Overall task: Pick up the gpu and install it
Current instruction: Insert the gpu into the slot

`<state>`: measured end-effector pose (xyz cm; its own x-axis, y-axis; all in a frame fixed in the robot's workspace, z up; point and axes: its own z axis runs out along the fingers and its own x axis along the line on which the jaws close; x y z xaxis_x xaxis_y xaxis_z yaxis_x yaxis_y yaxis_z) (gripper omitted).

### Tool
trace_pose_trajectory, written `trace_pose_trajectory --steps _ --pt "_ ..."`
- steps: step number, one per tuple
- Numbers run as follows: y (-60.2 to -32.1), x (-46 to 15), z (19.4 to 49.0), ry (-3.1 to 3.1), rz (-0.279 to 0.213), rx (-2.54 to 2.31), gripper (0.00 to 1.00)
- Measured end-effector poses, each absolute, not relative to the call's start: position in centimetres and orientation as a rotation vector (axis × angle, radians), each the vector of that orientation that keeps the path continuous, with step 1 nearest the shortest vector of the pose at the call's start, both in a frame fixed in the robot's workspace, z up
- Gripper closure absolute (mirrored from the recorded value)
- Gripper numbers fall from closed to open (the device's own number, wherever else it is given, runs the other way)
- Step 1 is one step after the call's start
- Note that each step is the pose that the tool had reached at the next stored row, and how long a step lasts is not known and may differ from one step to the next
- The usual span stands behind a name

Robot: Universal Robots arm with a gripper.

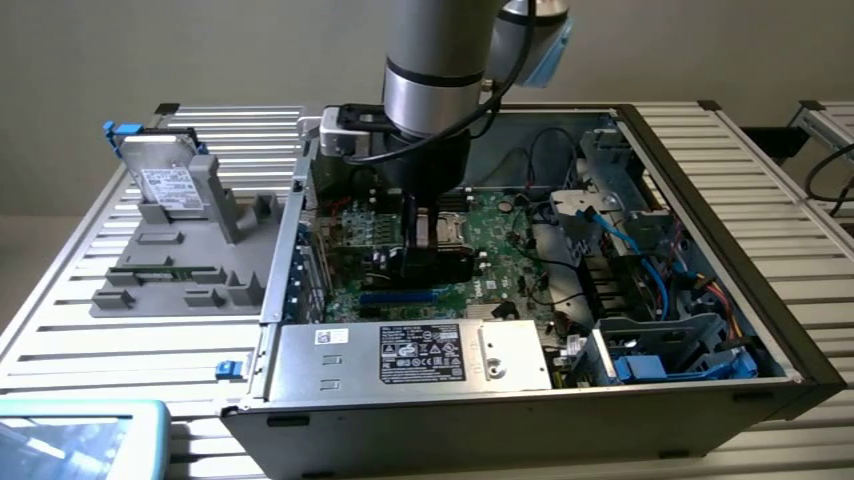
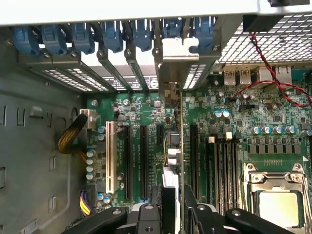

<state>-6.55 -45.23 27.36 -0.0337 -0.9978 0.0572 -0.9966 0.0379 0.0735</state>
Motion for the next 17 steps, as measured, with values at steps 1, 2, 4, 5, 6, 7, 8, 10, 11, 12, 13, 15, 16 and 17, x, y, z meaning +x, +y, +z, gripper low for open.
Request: trace_pose_trajectory --steps 1,2,4,5,6,7,8,10,11,12,13,15,16,17 --pt "-45.17 -6.56 27.36 -2.189 -0.013 2.116 0.72" --pt "-45.13 -6.56 27.35 -2.183 -0.005 2.114 0.72" --pt "-45.09 -6.56 27.35 -2.174 0.005 2.116 0.72" --pt "-45.08 -6.55 27.34 -2.171 0.006 2.119 0.72" --pt "-45.08 -6.56 27.35 -2.168 0.006 2.121 0.72" --pt "-45.08 -6.56 27.34 -2.166 0.006 2.123 0.72" --pt "-45.07 -6.56 27.31 -2.164 0.006 2.125 0.72" --pt "-45.07 -6.58 27.22 -2.161 0.006 2.128 0.72" --pt "-45.07 -6.6 27.16 -2.161 0.006 2.129 0.72" --pt "-45.07 -6.63 27.1 -2.16 0.006 2.129 0.72" --pt "-45.08 -6.65 27.07 -2.159 0.006 2.13 0.72" --pt "-45.08 -6.7 27.05 -2.157 0.006 2.131 0.72" --pt "-45.07 -6.72 26.98 -2.157 0.006 2.132 0.72" --pt "-45.07 -6.78 26.92 -2.157 0.006 2.133 0.72"
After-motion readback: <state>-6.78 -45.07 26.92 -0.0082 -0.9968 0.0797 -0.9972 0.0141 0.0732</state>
